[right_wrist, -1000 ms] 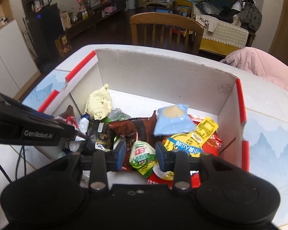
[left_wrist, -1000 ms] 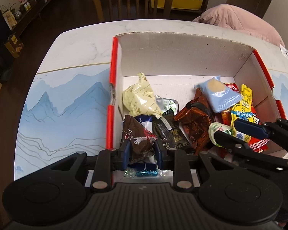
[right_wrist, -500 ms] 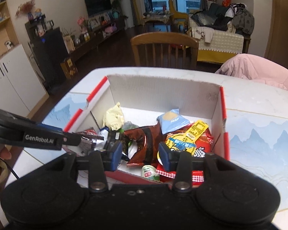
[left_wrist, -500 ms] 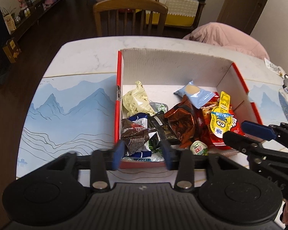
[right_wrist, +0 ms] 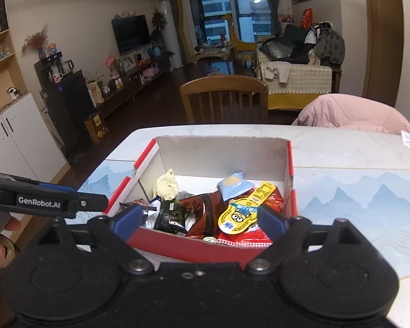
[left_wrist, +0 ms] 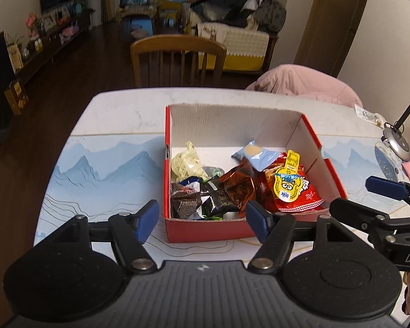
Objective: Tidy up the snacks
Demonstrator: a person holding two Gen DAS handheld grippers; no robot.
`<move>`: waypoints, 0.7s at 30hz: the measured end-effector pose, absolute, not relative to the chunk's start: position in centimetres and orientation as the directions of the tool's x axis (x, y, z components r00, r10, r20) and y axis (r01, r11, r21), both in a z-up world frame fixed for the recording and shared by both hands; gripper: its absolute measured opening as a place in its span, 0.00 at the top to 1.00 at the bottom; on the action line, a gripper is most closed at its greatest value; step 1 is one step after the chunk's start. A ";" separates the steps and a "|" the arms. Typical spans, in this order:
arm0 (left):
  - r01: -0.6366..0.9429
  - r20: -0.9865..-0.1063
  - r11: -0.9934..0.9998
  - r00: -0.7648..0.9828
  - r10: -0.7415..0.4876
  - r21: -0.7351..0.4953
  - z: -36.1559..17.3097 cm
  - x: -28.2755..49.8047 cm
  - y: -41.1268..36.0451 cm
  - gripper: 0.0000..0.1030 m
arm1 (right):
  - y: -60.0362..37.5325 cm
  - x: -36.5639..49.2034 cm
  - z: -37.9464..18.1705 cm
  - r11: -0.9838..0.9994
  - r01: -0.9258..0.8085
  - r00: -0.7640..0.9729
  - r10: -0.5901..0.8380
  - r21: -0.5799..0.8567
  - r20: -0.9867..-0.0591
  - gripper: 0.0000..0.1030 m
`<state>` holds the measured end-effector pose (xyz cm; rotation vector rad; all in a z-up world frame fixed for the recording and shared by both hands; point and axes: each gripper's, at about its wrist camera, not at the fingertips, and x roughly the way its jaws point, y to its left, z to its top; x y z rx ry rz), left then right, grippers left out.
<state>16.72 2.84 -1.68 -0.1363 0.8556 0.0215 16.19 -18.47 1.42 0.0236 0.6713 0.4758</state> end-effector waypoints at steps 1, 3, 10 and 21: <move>-0.068 -0.748 0.991 0.662 -0.039 -0.112 -1.5 16.4 2.8 0.32 | -18.7 15.8 1.6 0.893 -0.415 0.687 0.432 0.172 -0.584 0.04; -0.059 -0.737 0.991 0.674 -0.046 -0.116 -1.1 15.8 2.7 0.29 | -18.8 15.2 1.9 0.896 -0.412 0.701 0.427 0.165 -0.571 0.03; -0.041 -0.699 0.990 0.712 -0.068 -0.138 0.0 13.8 2.7 0.17 | -19.2 13.8 2.5 0.899 -0.409 0.724 0.423 0.155 -0.545 0.00; -0.033 -0.679 0.991 0.731 -0.064 -0.129 0.6 11.3 2.5 0.03 | -19.8 12.4 2.2 0.916 -0.366 0.771 0.398 0.165 -0.497 0.00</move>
